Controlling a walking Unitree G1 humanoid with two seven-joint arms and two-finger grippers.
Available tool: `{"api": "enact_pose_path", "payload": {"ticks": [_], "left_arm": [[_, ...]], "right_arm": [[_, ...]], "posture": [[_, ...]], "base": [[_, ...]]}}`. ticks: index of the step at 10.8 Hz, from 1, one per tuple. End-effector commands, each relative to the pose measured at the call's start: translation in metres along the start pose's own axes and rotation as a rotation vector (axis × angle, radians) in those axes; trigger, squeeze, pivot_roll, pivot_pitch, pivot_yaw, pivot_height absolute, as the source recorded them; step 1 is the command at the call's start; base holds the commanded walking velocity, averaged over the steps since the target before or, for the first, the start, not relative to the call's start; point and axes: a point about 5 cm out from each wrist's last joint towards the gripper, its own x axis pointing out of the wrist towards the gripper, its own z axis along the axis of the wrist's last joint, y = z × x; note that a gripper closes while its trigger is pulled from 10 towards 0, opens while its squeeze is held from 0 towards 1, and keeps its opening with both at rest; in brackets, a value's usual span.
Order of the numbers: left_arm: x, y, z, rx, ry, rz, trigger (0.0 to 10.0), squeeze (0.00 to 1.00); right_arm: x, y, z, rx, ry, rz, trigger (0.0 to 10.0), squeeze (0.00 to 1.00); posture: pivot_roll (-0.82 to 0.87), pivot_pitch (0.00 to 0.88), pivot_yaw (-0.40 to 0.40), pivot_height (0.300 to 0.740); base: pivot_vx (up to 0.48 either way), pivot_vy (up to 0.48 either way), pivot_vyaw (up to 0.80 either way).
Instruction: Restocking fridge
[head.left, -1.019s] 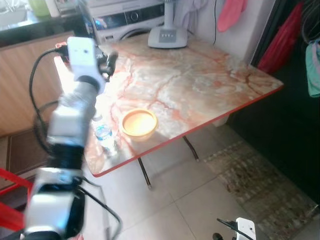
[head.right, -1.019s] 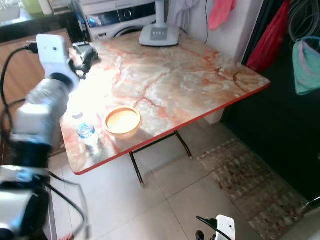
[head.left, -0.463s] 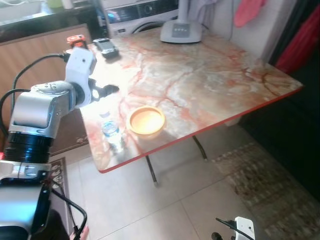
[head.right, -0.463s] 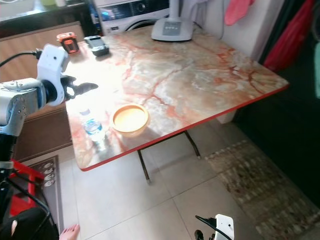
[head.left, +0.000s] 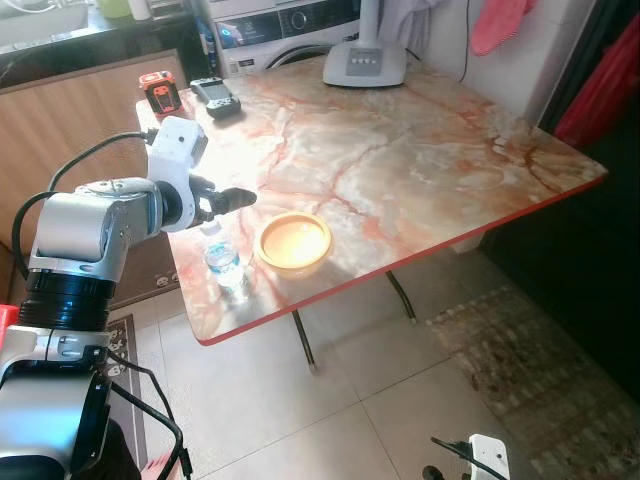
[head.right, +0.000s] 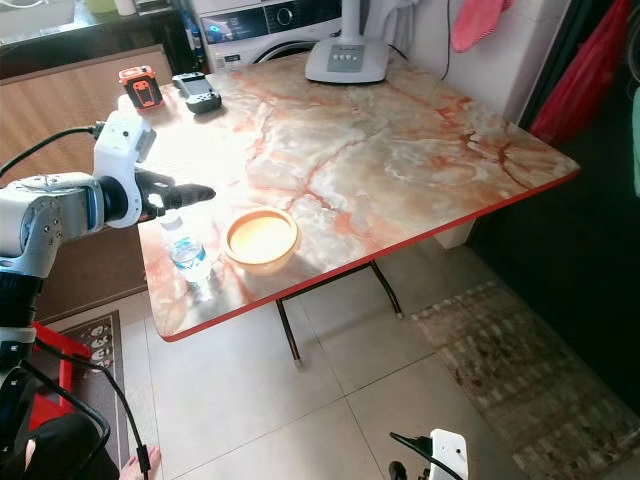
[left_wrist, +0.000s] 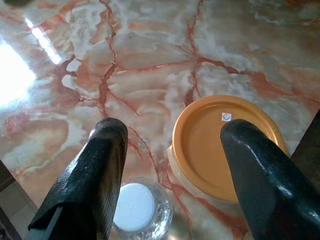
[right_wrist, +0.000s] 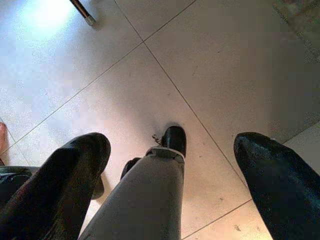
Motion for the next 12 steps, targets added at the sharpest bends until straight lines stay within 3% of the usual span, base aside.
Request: {"api": "enact_pose_path", "payload": {"ticks": [1,4,12], "left_arm": [[-0.002,0.006,-0.007,-0.011,0.035,0.034,10.0,0.0],[-0.006,0.012,-0.022,0.022,0.112,0.077,10.0,0.0],[-0.003,0.012,-0.029,-0.005,0.105,0.097,10.0,0.0]], "right_arm": [[0.0,0.0,-0.004,-0.005,0.017,0.001,10.0,0.0],[0.0,0.0,-0.004,-0.006,0.021,-0.001,10.0,0.0],[-0.001,-0.001,-0.004,-0.023,0.034,0.002,10.0,0.0]], "posture": [[0.13,0.046,0.05,0.74],[0.14,0.055,0.05,0.74],[0.14,0.061,0.039,0.74]], "base": [[0.0,0.0,0.0],[0.0,0.0,0.0],[0.0,0.0,0.0]]}}
